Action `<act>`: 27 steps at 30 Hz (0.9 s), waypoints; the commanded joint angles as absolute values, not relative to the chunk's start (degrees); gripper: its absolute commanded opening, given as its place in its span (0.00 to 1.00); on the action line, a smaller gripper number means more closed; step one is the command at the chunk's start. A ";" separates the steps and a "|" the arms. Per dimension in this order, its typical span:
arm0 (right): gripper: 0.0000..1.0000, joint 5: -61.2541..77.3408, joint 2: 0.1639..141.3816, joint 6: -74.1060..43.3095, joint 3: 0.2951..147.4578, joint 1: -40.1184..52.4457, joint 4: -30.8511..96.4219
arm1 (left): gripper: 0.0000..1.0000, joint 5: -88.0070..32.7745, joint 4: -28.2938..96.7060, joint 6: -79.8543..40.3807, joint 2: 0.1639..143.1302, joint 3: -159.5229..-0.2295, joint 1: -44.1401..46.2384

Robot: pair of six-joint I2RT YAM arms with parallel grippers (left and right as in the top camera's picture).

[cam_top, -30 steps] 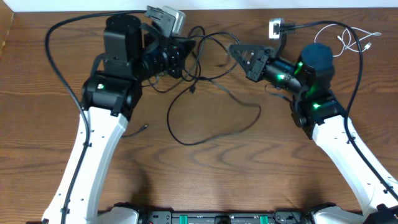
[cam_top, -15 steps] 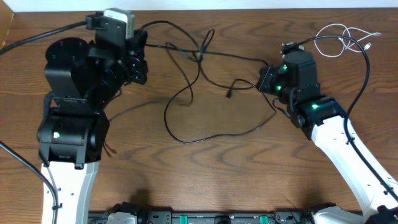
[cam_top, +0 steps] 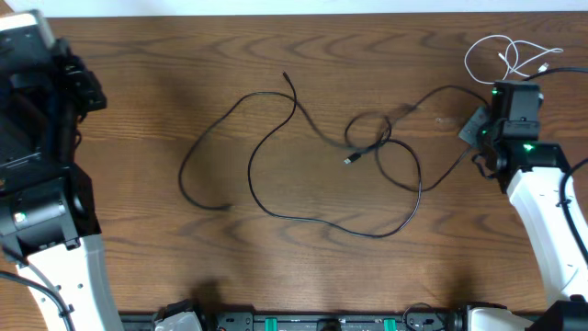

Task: Untangle cables

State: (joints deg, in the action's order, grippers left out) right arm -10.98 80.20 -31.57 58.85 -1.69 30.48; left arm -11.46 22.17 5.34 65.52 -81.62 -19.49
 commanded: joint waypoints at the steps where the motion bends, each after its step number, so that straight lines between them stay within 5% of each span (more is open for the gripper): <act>1: 0.01 -11.81 80.03 -27.81 58.37 -3.03 30.68 | 0.07 -16.29 21.98 5.04 65.12 -83.59 -20.58; 8: 0.01 -5.74 80.03 -27.79 58.37 -2.87 29.39 | 0.07 -24.25 21.98 2.15 66.54 -83.57 -19.97; 12: 0.01 5.54 80.03 -27.81 58.39 -0.99 23.66 | 0.21 -29.02 22.15 1.13 67.68 -83.57 -17.34; 18: 0.01 16.01 80.01 -31.53 58.46 6.15 9.47 | 0.56 -33.10 22.24 1.10 71.26 -83.57 -9.78; 27: 0.01 30.02 79.37 -34.57 62.24 10.98 -4.23 | 0.63 -37.89 22.44 2.35 77.58 -83.57 1.89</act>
